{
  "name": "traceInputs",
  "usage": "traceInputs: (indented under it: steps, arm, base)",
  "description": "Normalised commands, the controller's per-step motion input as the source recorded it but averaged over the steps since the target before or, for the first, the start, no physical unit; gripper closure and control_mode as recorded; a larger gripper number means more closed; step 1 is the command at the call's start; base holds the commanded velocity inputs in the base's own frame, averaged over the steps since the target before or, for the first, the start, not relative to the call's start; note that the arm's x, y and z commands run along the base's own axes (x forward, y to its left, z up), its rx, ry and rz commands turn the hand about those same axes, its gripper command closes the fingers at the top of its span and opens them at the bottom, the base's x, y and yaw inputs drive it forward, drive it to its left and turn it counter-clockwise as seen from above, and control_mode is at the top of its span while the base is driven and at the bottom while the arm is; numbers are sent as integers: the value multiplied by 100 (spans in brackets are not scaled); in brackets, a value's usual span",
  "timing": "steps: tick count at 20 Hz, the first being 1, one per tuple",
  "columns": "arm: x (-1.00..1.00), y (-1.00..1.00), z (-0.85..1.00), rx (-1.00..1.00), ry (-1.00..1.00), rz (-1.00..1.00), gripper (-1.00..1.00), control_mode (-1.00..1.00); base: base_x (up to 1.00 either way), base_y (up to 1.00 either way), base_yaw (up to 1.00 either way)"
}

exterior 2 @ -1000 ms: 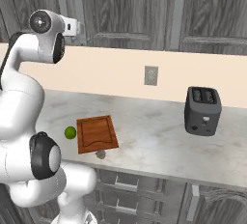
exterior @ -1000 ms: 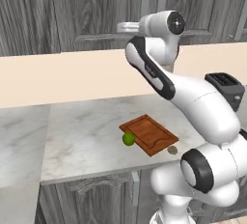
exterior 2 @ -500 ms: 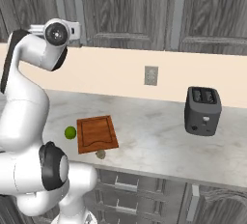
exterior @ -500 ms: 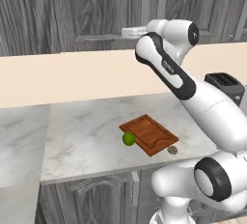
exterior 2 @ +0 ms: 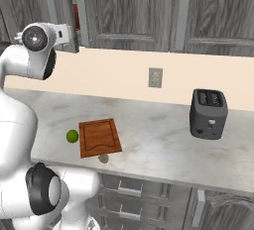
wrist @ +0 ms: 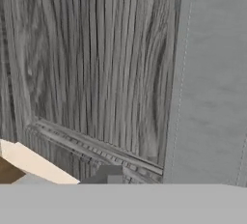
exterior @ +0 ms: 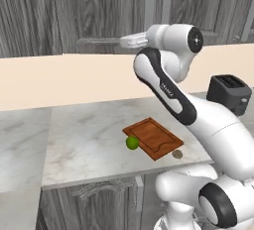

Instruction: Open the cabinet. Place the bowl and condiment on the counter. Then place the lime and garlic on the cutting board.

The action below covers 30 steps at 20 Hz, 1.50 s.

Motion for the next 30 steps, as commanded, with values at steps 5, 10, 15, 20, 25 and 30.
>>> traceInputs:
  steps: [5,10,15,20,25,30]
  arm:
    - [-53,100,4,-5,1,-5,100,-100]
    - [-49,100,0,-7,0,-6,100,-100]
    - [-40,100,0,-9,0,-11,100,-100]
    - [-34,100,0,-9,0,-14,100,-100]
    - [-10,100,0,-6,0,-8,100,-100]
    - [-5,100,0,-2,5,-3,100,-100]
  base:
    - [0,0,0]
    - [0,0,0]
    - [0,0,0]
    - [0,0,0]
    - [0,0,0]
    - [0,0,0]
